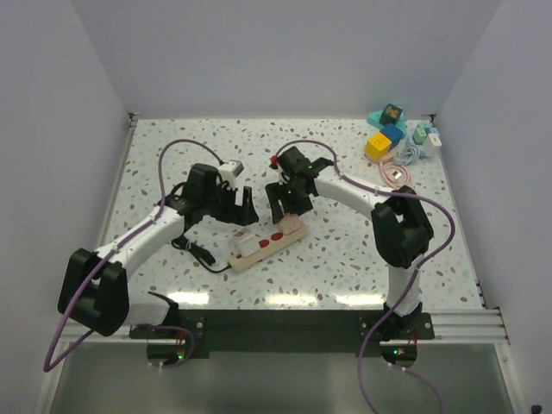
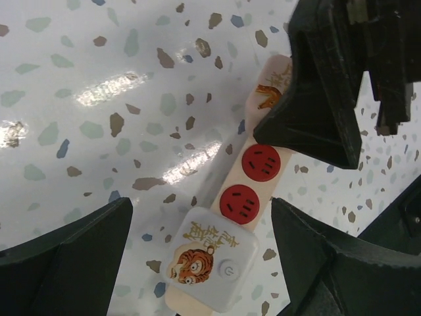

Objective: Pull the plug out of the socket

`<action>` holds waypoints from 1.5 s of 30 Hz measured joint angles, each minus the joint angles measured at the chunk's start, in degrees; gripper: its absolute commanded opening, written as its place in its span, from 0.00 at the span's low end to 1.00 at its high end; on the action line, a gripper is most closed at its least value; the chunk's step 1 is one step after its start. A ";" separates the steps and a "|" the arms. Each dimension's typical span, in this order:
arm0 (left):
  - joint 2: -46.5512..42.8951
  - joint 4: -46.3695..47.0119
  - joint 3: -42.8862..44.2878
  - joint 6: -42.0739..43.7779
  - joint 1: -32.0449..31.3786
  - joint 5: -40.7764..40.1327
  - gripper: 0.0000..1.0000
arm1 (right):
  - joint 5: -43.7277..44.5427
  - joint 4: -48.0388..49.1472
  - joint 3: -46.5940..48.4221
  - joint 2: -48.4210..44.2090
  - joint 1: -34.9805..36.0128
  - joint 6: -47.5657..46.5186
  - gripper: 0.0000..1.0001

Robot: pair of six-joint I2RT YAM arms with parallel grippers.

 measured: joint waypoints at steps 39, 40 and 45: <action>15.26 -0.46 7.26 12.46 -12.46 6.91 0.83 | 8.26 42.01 -47.52 -33.38 1.16 0.20 0.00; 15.61 -0.46 7.63 12.79 -11.93 9.64 0.84 | 8.33 42.49 -48.15 -33.99 1.16 -0.52 0.00; 19.76 -0.44 10.25 13.90 -7.89 17.40 0.84 | 8.52 43.98 -50.80 -36.85 1.09 -5.70 0.00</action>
